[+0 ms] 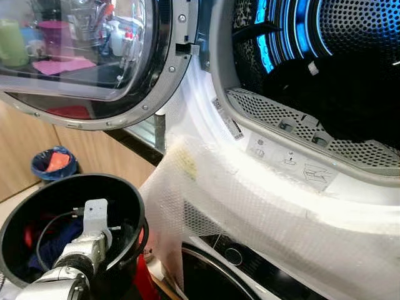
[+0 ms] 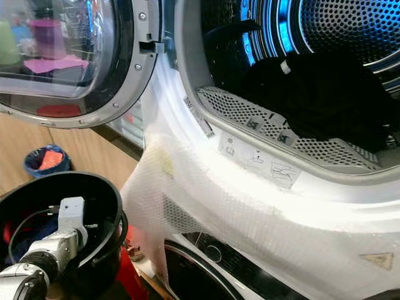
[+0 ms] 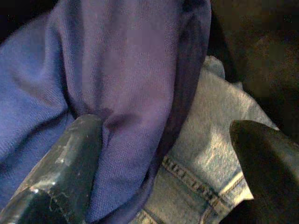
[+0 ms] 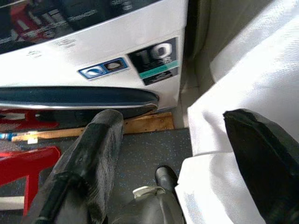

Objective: Clothes washing

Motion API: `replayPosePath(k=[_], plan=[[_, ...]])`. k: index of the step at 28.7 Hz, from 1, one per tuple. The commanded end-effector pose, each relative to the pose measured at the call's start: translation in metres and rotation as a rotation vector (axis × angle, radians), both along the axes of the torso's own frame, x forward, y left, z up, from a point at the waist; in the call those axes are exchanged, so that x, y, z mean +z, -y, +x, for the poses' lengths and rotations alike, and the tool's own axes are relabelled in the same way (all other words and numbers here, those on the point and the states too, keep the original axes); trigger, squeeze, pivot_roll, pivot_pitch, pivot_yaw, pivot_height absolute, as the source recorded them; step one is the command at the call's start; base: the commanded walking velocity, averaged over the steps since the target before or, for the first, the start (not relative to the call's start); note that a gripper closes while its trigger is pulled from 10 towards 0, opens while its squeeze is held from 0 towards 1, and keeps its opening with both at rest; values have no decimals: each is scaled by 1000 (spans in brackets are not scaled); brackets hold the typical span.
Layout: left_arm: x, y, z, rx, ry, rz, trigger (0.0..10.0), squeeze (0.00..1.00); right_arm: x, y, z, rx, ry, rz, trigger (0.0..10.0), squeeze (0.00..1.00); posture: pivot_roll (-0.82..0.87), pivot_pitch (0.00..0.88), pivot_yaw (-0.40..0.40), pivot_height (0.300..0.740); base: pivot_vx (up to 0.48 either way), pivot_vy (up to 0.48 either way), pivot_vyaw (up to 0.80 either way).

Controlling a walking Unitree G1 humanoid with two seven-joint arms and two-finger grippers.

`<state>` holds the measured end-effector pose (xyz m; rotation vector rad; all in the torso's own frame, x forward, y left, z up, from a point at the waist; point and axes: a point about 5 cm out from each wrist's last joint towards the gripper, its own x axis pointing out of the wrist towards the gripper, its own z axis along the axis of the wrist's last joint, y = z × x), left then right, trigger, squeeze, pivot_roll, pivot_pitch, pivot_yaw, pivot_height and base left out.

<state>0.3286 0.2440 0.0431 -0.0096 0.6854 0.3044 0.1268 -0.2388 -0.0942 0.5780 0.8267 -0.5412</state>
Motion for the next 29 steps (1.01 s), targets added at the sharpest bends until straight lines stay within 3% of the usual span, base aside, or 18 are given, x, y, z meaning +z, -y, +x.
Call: replayPosePath(k=[1, 8, 9, 10, 11, 29], plan=[[-7, -2, -6, 0, -56, 19, 10000, 0, 2, 7, -1, -30, 9, -12, 10000, 0, 78, 57, -121, 740, 0, 0, 0], [-7, -17, -12, -2, -77, 75, 10000, 0, 1, 1, 2, -42, 20, 8, 10000, 0, 89, 74, -103, 740, 0, 0, 0], [-7, -17, -12, -4, -79, 76, 4824, 0, 1, 0, 2, -42, 20, 10, 10000, 0, 90, 75, -102, 740, 0, 0, 0], [-8, -17, -13, -3, -81, 76, 3098, 0, 1, -1, 2, -42, 20, 12, 10000, 0, 96, 77, -102, 740, 0, 0, 0], [-8, -17, -13, -3, -81, 71, 0, 0, 1, -2, 3, -43, 21, 15, 10000, 0, 97, 78, -100, 740, 0, 0, 0], [-12, -5, -12, -65, -84, 41, 0, 0, -2, -19, 7, -34, 17, 74, 10000, 0, 110, 76, -74, 740, 0, 0, 0]])
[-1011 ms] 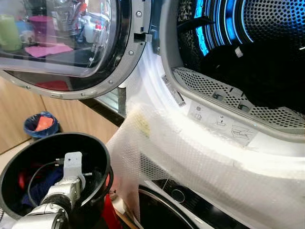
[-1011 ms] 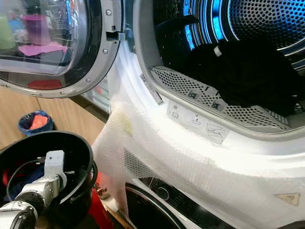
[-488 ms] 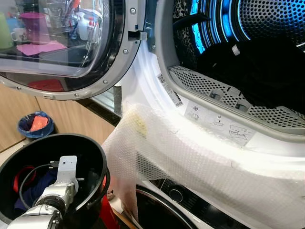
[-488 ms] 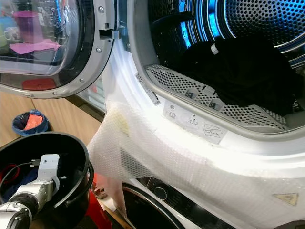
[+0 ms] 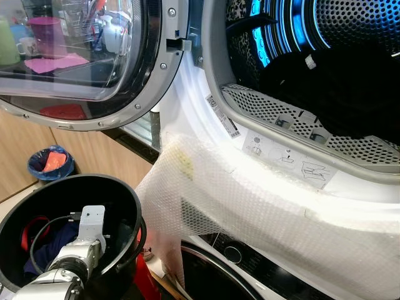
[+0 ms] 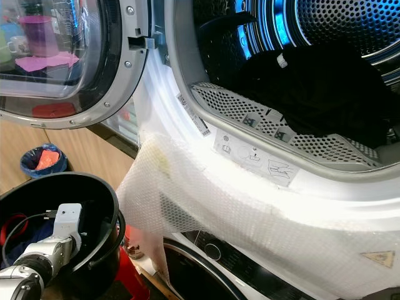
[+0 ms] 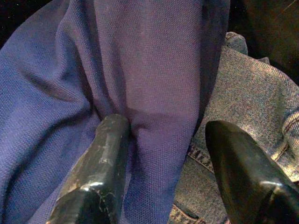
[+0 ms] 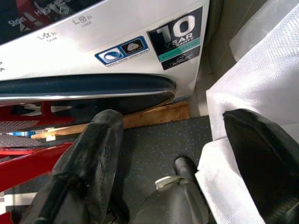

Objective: Clothes washing

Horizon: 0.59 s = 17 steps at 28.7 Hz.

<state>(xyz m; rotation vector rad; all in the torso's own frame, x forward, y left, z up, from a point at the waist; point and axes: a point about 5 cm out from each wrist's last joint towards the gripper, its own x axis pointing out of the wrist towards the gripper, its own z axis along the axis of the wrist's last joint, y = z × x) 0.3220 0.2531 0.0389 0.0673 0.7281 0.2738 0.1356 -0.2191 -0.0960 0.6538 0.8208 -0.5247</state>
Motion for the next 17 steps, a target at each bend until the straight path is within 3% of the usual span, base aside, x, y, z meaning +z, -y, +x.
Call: replayPosePath(k=[1, 17], plan=[[-8, 4, -5, -12, -32, -12, 0, 0, -1, 0, -1, -14, -7, 7, 10000, 0, 115, 77, -71, 740, 0, 0, 0], [-5, 3, -3, -28, -17, -22, 0, 0, -3, -15, 2, -25, -9, 54, 10000, 0, 139, 76, -38, 740, 0, 0, 0]])
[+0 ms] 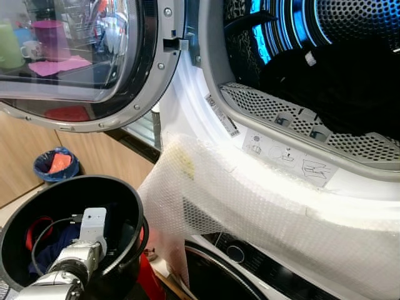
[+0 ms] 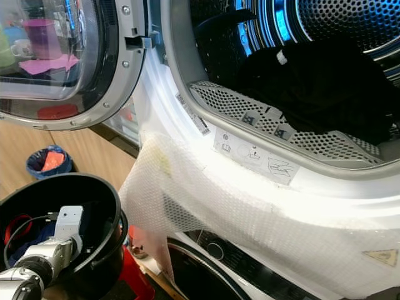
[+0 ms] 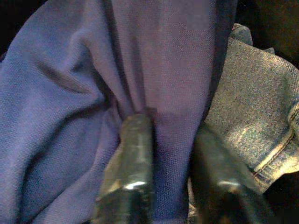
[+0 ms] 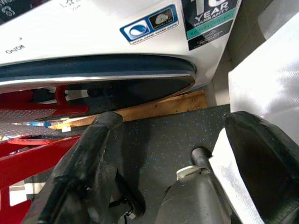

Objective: Clothes washing

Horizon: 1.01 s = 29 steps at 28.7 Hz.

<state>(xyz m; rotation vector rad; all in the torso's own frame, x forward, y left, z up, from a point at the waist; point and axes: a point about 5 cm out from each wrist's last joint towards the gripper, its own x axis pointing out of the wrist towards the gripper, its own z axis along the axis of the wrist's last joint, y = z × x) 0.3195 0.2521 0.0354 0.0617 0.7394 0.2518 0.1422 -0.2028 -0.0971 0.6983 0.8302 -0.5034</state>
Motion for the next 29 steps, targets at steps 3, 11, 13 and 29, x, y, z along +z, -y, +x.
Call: replayPosePath(k=[3, 11, 13, 29], plan=[[-1, 3, 0, 3, 10, -24, 0, 0, -1, 1, -2, -26, -13, 8, 10000, 0, 143, 72, -39, 740, 0, 0, 0], [9, 4, 7, 72, 99, -81, 0, 0, 2, 4, 4, -20, -1, 5, 10000, 0, 165, 70, -51, 740, 0, 0, 0], [13, 4, 10, 78, 133, -101, 0, 0, 2, 4, 5, -18, 0, 5, 10000, 0, 172, 67, -56, 740, 0, 0, 0], [107, 61, 17, -485, 476, -318, 0, 0, 4, 1, 12, 10, 10, 8, 10000, 0, 215, 60, -68, 740, 0, 0, 0]])
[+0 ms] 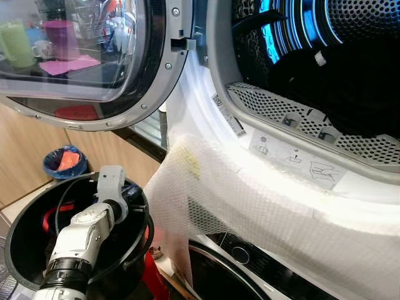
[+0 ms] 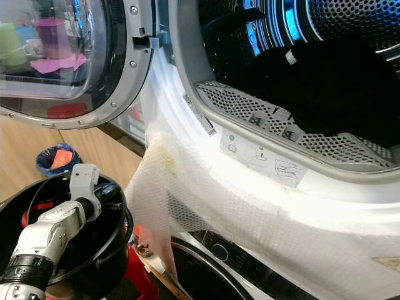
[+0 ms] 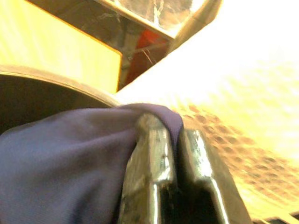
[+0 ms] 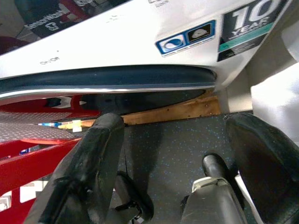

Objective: Clothes washing

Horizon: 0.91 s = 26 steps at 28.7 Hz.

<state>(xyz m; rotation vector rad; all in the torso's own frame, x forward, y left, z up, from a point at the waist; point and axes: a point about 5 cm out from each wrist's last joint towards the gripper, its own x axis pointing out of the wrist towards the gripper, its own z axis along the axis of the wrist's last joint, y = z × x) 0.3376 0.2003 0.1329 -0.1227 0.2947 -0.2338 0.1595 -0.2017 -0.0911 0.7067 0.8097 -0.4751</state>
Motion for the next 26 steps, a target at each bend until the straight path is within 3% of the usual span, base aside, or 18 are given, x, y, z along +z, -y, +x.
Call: replayPosePath(k=[1, 3, 6, 7, 10, 15, 17, 18, 20, 26], plan=[[34, 26, -7, -272, 109, -10, 0, 0, -1, 1, -2, 6, -7, -3, 10000, 0, 228, 53, -65, 740, 0, 0, 0], [68, 50, -23, -572, 204, 3, 0, 0, 2, 1, 3, 13, 17, -2, 10000, 0, 229, 51, -63, 740, 0, 0, 0], [97, 66, -38, -797, 283, 35, 0, 0, 4, -1, 9, 31, 36, 1, 10000, 0, 235, 45, -56, 740, 0, 0, 0], [97, 66, -38, -797, 283, 35, 0, 0, 4, -1, 9, 31, 36, 1, 10000, 0, 235, 45, -56, 740, 0, 0, 0], [122, 75, -49, -951, 377, 38, 0, 0, 5, -3, 12, 38, 50, 7, 10000, 0, 237, 40, -47, 740, 0, 0, 0], [150, 87, -55, -1113, 477, -71, 0, 0, 6, -9, 17, 60, 63, 19, 10000, 0, 253, 31, -39, 740, 0, 0, 0], [152, 95, -56, -1171, 487, -120, 0, 0, 7, -10, 19, 67, 67, 20, 10000, 0, 253, 29, -32, 740, 0, 0, 0], [152, 105, -60, -1270, 494, -179, 0, 0, 8, -11, 21, 66, 73, 18, 10000, 0, 237, 22, -18, 740, 0, 0, 0], [152, 118, -64, -1371, 499, -253, 0, 0, 10, -12, 24, 65, 84, 17, 10000, 0, 220, 15, -3, 740, 0, 0, 0], [165, 144, -57, -1446, 553, -359, 0, 0, 11, -13, 26, 51, 98, 19, 10000, 0, 199, 11, 23, 740, 0, 0, 0]])
